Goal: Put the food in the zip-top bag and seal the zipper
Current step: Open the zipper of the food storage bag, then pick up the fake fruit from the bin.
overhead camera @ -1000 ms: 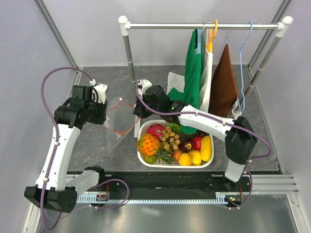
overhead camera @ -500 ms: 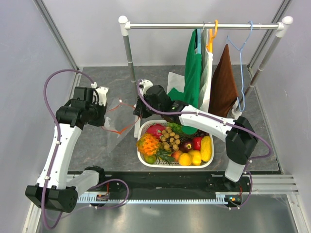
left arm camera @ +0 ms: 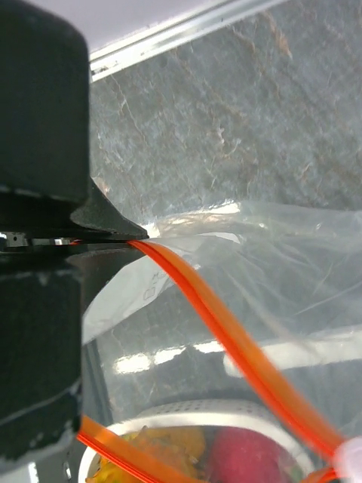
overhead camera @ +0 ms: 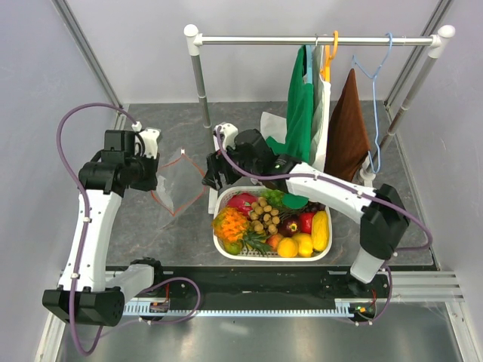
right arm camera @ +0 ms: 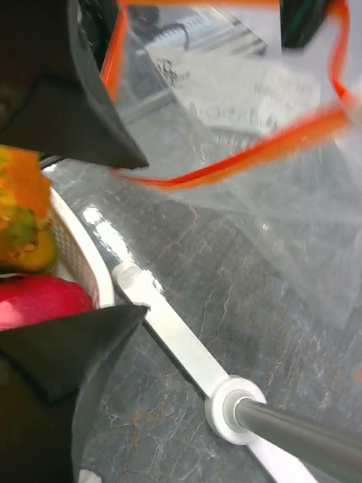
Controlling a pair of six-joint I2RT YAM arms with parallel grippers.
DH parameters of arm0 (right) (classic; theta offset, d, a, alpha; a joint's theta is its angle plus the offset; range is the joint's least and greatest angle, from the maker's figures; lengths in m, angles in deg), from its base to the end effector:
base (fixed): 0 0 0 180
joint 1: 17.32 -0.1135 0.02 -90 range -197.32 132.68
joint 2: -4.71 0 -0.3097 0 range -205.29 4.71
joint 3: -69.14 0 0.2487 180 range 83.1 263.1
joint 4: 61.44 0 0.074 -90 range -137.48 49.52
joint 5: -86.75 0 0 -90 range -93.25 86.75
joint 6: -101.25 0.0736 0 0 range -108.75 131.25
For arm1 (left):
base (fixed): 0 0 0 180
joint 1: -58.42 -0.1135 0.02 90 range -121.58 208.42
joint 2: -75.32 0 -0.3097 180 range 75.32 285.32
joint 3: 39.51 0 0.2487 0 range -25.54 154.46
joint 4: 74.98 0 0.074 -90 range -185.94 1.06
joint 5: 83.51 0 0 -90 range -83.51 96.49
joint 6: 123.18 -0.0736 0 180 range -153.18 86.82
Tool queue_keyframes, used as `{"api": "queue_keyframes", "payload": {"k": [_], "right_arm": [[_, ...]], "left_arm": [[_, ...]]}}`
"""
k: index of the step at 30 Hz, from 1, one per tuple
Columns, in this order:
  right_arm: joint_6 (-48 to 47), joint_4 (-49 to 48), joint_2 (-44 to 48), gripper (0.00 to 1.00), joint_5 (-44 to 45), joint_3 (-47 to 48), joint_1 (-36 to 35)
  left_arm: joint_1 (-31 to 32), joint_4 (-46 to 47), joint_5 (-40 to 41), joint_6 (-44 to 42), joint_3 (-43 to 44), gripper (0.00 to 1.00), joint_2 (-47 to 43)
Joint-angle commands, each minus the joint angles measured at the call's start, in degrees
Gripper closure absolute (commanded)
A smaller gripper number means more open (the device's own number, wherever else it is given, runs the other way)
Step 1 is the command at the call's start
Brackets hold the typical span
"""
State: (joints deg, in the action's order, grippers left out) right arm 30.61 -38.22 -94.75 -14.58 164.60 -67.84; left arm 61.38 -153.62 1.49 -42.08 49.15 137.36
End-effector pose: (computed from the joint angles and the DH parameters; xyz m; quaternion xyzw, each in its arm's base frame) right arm 0.2743 0.3557 0.3348 -0.2777 0.8045 0.3659 0.3766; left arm 0.1872 -0.0161 0.3824 0.1117 0.9382 -0.0243 0.3268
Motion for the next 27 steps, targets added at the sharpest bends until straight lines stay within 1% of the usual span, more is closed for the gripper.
{"api": "queue_keyframes", "payload": {"k": [1, 3, 5, 10, 12, 14, 16, 18, 20, 27], "right_arm": [[-3.53, -0.03, 8.83, 0.13, -5.88, 1.13, -0.63], [-5.72, 0.58, 12.16, 0.08, -6.77, -0.88, -0.98], [-7.13, 1.46, 14.28, 0.07, -7.04, -2.47, -1.24], [-16.79, 6.99, 21.05, 0.05, -7.83, -8.1, -2.12], [-21.87, 9.98, 24.03, 0.03, -6.25, -11.25, -3.79], [-24.18, 11.91, 26.58, 0.02, -4.59, -14.5, -5.1], [-27.6, 12.89, 27.65, 0.02, -2.74, -16.27, -7.03], [-30.06, 13.77, 27.92, 0.02, 1.47, -18.73, -8.62], [-30.78, 13.25, 27.39, 0.02, 4.37, -20.4, -10.03], [-27.88, 11.84, 24.76, 0.02, 3.95, -21.46, -11.61]], "left_arm": [[0.03, -0.53, -3.7, -1.29, -1.22, 0.98, -0.52], [0.03, -0.36, -3.71, -1.11, -1.83, 0.98, -0.52], [0.03, -0.18, -3.71, -0.85, -2.45, 0.98, -0.34], [0.03, -0.09, -4.23, 0.11, -2.98, 0.98, 0.71], [0.03, -0.18, -4.5, 0.2, -2.72, 0.98, 1.06], [0.11, -0.18, -4.41, 0.38, -2.8, 0.98, 1.42], [0.2, -0.18, -4.76, 0.64, -2.89, 0.98, 1.59], [0.38, -0.18, -4.76, 0.56, -2.98, 0.98, 1.94], [0.47, 0.0, -4.59, 0.64, -3.07, 0.98, 2.47], [0.55, 0.26, -4.76, 1.26, -3.77, 0.98, 2.03]]}}
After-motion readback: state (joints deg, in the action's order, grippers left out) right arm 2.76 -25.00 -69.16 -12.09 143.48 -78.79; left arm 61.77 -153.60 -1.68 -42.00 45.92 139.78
